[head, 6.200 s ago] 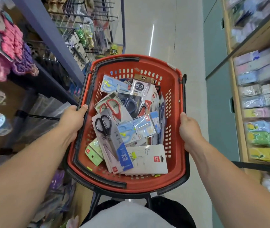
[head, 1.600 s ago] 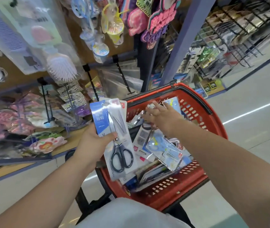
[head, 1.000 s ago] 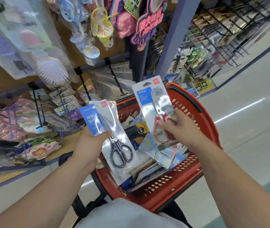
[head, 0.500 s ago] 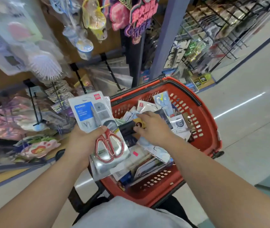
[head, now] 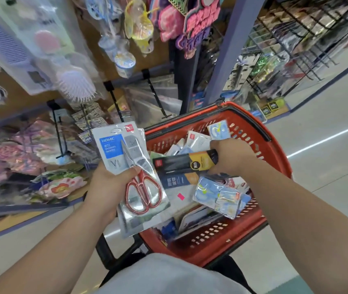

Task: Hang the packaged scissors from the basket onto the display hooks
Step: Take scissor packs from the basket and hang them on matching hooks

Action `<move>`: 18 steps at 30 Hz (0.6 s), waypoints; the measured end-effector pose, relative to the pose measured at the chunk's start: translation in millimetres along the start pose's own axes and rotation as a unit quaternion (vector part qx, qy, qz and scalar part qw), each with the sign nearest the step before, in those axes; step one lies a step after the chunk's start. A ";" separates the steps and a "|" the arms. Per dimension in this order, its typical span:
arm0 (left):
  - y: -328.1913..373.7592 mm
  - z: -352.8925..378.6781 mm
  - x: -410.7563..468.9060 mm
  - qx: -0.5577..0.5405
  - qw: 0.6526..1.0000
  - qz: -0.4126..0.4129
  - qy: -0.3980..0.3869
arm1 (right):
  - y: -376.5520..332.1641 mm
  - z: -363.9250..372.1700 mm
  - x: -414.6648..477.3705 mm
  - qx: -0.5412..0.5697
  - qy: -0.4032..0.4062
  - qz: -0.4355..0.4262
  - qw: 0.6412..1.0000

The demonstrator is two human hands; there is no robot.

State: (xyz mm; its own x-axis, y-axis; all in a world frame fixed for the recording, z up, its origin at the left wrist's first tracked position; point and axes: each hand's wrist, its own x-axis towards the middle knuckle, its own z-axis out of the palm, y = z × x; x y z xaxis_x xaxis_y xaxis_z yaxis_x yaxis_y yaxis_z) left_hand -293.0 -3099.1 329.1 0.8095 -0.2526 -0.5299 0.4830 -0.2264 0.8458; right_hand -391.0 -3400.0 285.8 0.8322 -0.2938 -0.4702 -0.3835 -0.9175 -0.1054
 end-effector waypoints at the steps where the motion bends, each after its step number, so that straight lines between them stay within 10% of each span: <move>1: -1.0 1.3 0.1 -0.009 1.000 0.001 0.007 | 6.4 -4.8 -6.4 0.017 0.023 0.017 0.999; 4: -2.6 9.3 -1.3 -0.042 0.999 -0.006 0.033 | 31.3 -12.1 -33.3 0.158 0.070 0.095 0.980; 10: -8.9 38.7 0.8 -0.087 0.995 -0.013 0.039 | 10.8 0.9 -69.6 0.566 0.115 0.136 0.805; 18: -9.3 53.6 -2.7 -0.108 0.994 -0.006 0.003 | -113.7 15.3 -73.6 0.505 0.035 0.068 0.860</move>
State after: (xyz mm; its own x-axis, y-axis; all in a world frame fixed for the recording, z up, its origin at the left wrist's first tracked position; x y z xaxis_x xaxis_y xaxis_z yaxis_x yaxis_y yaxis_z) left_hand -317.5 -3146.7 319.3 0.8048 -0.2448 -0.5407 0.5529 -0.0221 0.8329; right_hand -414.8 -3270.0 319.0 0.7602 -0.4277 -0.4890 -0.6027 -0.1833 -0.7766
